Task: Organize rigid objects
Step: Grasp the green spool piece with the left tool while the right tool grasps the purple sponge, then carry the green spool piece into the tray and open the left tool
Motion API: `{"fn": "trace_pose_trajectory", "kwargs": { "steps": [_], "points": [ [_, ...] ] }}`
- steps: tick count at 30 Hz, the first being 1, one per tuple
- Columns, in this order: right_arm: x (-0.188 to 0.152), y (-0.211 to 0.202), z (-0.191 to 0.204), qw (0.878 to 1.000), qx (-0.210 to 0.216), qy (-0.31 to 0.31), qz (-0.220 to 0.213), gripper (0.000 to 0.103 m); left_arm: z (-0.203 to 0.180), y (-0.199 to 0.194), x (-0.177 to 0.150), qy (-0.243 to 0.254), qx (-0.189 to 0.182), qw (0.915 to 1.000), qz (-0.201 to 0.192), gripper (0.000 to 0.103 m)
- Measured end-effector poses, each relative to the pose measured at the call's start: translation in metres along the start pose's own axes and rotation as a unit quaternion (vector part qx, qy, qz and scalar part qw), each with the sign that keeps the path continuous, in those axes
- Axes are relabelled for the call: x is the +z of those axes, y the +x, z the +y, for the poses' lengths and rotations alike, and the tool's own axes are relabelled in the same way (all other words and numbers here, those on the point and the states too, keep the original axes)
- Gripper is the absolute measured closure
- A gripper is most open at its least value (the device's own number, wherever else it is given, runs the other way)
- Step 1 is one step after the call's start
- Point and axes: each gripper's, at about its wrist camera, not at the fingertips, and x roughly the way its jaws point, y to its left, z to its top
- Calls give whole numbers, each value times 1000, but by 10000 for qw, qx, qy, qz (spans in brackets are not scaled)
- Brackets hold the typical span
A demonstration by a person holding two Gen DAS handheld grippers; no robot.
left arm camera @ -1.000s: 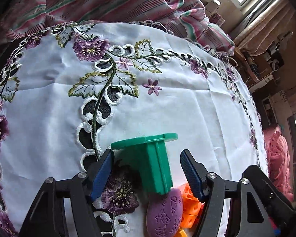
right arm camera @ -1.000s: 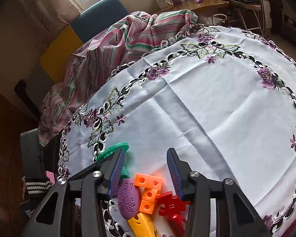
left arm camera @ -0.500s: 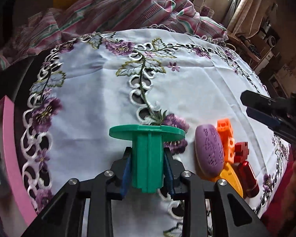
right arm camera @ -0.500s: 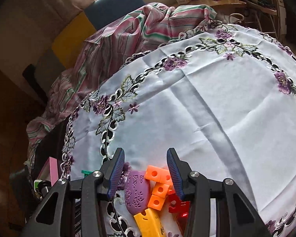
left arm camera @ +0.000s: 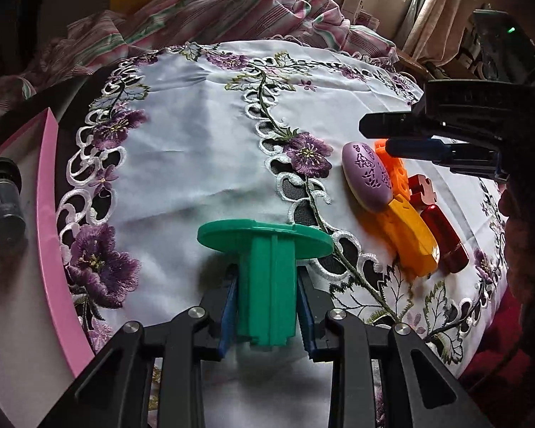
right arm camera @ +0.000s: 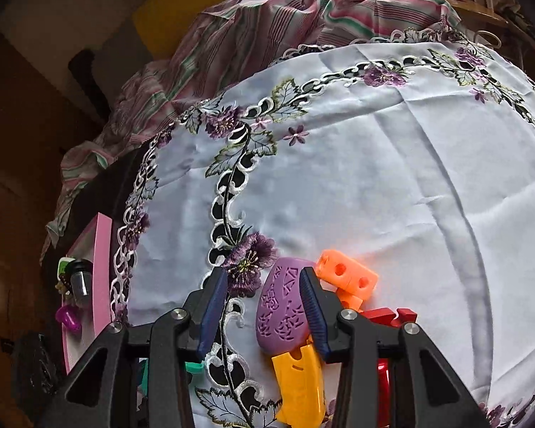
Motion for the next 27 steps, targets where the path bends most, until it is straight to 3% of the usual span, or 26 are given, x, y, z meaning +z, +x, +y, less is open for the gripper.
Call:
{"fn": "trace_pose_trajectory", "kwargs": {
  "steps": [10, 15, 27],
  "points": [
    [-3, 30, 6, 9964, -618, -395, 427, 61, 1, 4, -2, 44, -7, 9997, -227, 73],
    [-10, 44, 19, 9925, -730, -795, 575, 73, 1, 6, -3, 50, 48, 9996, -270, 72],
    [-11, 46, 16, 9924, -696, -830, 583, 73, -2, 5, -5, 137, 107, 9993, -343, 73]
  ]
}}
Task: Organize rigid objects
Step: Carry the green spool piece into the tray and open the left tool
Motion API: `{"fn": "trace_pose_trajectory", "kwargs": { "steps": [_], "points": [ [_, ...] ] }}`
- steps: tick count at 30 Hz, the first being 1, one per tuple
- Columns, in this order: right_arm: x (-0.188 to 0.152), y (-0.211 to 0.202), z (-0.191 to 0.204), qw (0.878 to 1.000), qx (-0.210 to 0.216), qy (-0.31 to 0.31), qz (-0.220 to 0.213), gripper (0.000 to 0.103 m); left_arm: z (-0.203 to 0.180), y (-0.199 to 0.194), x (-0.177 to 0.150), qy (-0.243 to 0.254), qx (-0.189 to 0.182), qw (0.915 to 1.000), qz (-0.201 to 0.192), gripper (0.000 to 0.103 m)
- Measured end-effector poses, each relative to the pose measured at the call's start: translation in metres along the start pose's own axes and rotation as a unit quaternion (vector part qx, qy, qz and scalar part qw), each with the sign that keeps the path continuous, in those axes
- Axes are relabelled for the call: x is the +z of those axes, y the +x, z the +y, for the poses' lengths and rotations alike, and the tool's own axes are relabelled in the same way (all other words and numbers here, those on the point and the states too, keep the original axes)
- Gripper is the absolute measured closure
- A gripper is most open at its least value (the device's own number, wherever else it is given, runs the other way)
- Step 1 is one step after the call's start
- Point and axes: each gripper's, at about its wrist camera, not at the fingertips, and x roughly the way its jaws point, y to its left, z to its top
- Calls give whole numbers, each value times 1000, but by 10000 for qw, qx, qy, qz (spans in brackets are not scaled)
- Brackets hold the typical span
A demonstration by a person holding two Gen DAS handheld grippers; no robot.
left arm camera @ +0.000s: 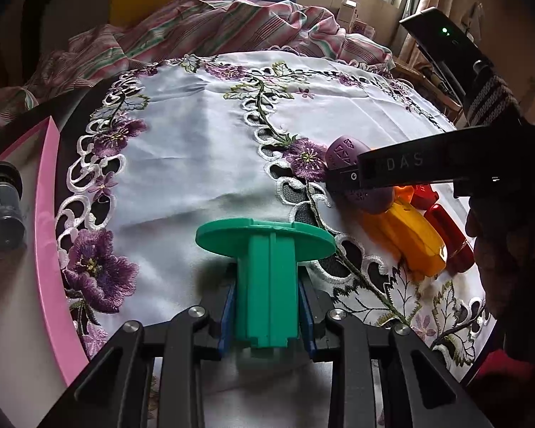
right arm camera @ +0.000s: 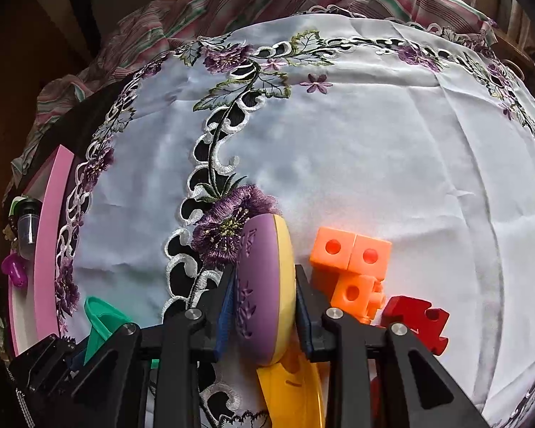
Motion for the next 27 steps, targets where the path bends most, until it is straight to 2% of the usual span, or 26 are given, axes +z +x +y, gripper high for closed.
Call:
{"fn": "trace_pose_trajectory", "kwargs": {
  "steps": [5, 10, 18, 27],
  "points": [
    [0, 0, -5, 9998, 133, 107, -42, 73, 1, -1, 1, -109, -8, 9999, 6, 73],
    [0, 0, 3, 9998, -88, -166, -107, 73, 2, -9, 3, -248, 12, 9997, 50, 73],
    [-2, 2, 10, 9983, -282, -472, -185, 73, -8, -53, 7, -2, 28, 9992, -392, 73],
    [-5, 2, 20, 9945, -539, -833, -324, 74, -3, -87, 0, -26, 111, 9982, -582, 73]
  ]
}}
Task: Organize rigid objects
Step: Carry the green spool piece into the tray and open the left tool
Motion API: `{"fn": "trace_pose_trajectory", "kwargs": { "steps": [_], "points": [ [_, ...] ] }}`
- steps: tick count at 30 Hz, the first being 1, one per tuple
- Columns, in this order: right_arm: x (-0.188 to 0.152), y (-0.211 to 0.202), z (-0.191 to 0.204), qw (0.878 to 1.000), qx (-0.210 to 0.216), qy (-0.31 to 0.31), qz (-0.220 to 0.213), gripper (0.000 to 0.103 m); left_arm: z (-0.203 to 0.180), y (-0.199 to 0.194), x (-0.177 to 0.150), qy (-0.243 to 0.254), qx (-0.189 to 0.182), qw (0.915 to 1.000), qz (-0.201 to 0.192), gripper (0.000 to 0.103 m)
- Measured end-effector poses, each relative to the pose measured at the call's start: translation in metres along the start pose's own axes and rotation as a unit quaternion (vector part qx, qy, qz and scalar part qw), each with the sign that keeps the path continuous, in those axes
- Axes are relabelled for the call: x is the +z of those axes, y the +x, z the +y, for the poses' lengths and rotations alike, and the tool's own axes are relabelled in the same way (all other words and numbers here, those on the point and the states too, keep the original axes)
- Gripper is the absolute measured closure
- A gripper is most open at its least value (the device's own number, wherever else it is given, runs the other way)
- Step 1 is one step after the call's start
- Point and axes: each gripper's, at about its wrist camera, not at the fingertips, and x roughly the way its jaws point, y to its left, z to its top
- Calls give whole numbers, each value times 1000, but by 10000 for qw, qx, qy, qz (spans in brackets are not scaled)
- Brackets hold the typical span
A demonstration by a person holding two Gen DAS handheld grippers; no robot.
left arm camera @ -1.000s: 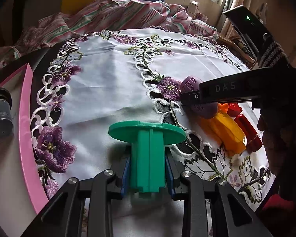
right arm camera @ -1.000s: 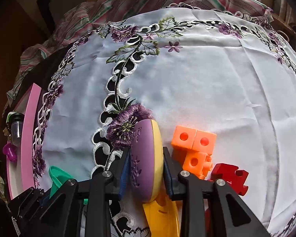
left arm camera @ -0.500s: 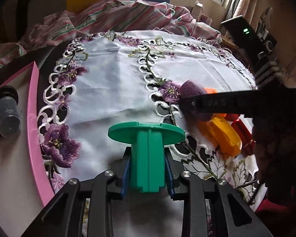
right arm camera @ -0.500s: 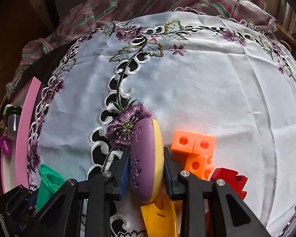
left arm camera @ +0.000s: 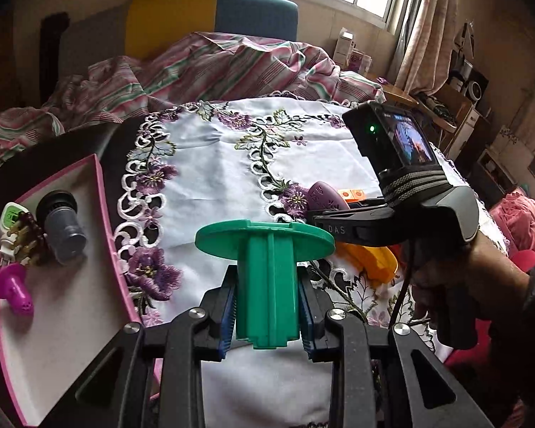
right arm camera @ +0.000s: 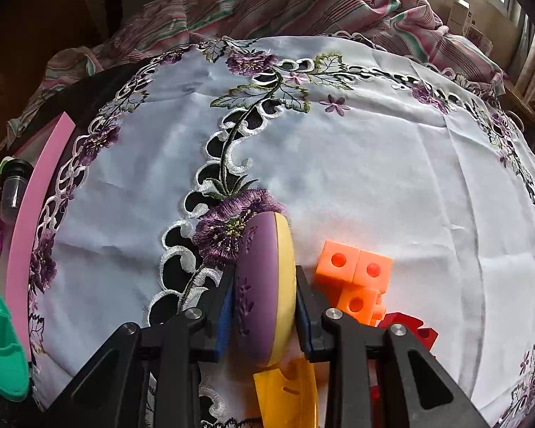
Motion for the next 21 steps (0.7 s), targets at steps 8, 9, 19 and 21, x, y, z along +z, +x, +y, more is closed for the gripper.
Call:
{"fn": "trace_pose_trajectory", "kwargs": {
  "steps": [8, 9, 19, 21],
  "points": [
    [0, -1, 5, 9997, -140, -189, -83, 74, 11, -20, -3, -64, 74, 9999, -138, 73],
    [-1, -1, 5, 9996, -152, -203, -91, 74, 12, -21, -4, -76, 76, 9998, -137, 73],
    [-2, -2, 9, 9992, -235, -296, -126, 74, 33, -32, -11, -366, 64, 9992, -121, 73],
    [-2, -2, 9, 9992, -239, -306, -126, 74, 42, -36, -14, -499, 71, 9987, -117, 73]
  ]
}}
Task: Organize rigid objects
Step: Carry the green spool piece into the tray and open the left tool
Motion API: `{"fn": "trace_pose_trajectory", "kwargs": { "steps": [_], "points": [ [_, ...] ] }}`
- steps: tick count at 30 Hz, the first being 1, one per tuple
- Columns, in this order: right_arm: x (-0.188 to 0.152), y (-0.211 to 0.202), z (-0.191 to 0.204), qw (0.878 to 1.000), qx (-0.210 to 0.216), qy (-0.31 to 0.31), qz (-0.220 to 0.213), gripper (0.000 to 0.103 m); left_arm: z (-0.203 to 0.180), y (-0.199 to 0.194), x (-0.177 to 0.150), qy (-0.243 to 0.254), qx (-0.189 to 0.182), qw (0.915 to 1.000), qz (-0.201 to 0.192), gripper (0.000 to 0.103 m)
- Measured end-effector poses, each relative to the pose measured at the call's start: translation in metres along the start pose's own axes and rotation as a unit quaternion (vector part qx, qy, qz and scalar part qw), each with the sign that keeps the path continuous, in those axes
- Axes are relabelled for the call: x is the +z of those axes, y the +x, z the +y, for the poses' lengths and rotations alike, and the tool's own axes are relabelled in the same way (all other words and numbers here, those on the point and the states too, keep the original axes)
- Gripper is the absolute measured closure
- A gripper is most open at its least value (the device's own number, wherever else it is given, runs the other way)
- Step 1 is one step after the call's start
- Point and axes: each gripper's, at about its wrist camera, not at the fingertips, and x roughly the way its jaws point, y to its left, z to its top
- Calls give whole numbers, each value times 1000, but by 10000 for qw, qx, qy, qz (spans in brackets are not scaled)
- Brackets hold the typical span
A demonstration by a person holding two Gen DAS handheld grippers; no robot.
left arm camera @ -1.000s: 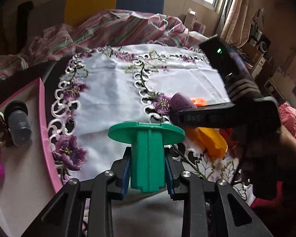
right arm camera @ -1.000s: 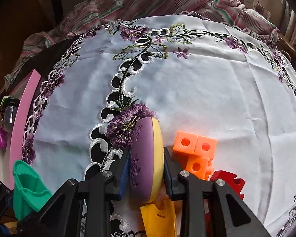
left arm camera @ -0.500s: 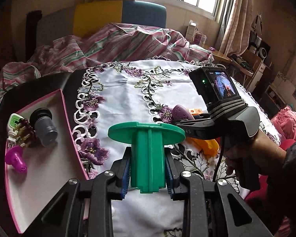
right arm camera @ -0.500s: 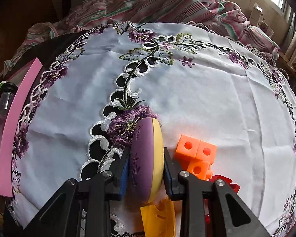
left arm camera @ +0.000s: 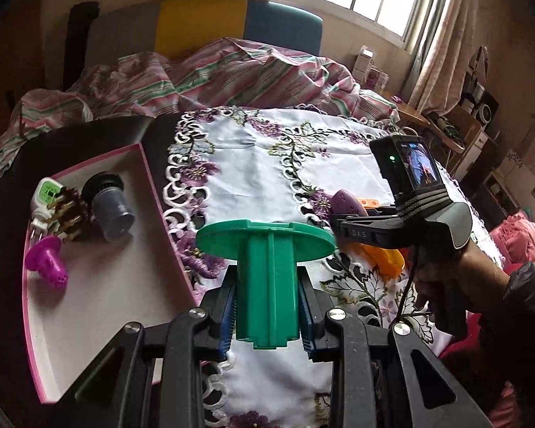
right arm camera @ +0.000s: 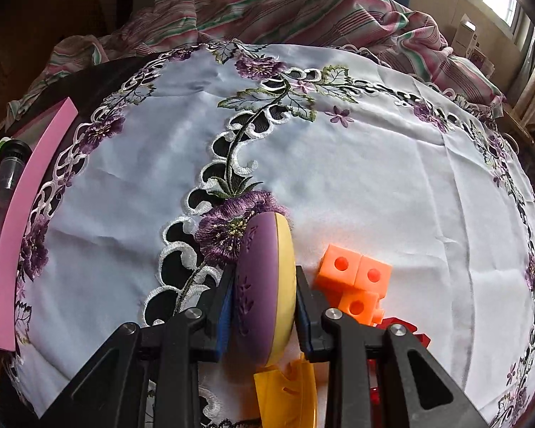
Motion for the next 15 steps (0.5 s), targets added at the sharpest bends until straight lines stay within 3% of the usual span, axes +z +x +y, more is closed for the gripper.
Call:
{"fn": "trace_pose_trajectory", "kwargs": {
  "steps": [6, 15],
  "points": [
    [0, 0, -1, 10000, -2, -4, 10, 74, 40, -16, -5, -389, 220, 9990, -36, 73],
    [-1, -2, 0, 10000, -44, -22, 31, 74, 134, -18, -32, -1143, 1061, 9876, 187, 73]
  ]
}}
